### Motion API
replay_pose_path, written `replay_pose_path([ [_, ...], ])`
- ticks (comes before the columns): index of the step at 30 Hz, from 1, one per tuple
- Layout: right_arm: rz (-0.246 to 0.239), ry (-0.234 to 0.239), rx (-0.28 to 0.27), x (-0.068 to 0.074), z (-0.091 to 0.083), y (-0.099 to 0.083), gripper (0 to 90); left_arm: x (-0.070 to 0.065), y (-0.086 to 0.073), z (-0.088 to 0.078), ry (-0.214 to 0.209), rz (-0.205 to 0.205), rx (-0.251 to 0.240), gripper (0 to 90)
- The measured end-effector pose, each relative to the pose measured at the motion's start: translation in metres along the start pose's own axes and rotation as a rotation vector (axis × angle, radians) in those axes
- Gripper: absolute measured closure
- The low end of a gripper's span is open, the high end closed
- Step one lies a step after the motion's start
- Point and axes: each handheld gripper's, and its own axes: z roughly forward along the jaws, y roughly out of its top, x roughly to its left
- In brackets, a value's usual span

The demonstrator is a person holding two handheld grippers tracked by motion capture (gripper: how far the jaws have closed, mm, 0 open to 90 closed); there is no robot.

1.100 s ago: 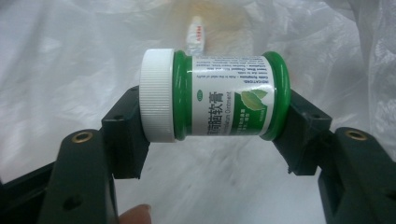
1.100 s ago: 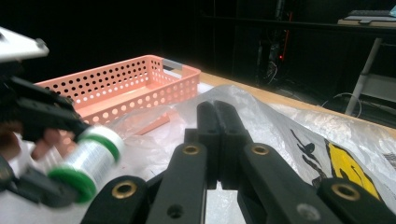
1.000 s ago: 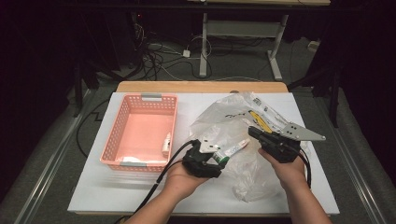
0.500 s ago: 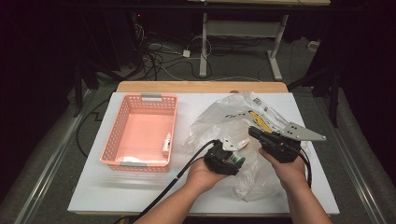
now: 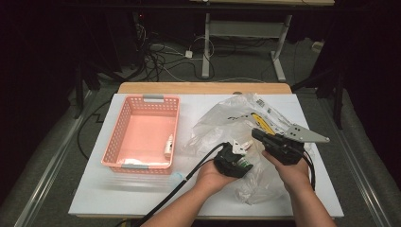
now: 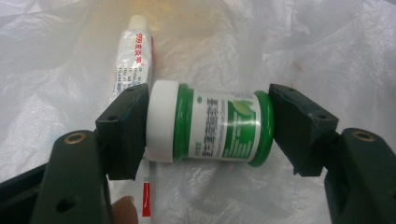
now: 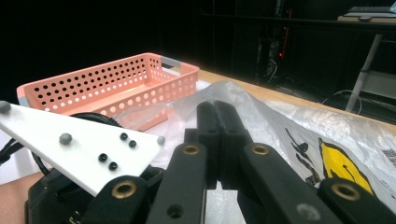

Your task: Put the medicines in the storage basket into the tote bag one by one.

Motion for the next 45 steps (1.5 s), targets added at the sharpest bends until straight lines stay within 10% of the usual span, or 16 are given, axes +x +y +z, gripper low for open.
replay_pose_path([
  [30,-0.007,0.0,0.003,0.001,0.001,-0.001,90.0,0.004,-0.037,-0.089,-0.025,-0.018,-0.085,22.3],
  [45,-0.005,-0.003,-0.004,0.003,-0.001,0.002,90.0,0.023,-0.052,-0.149,0.071,-0.095,-0.12,0.0],
])
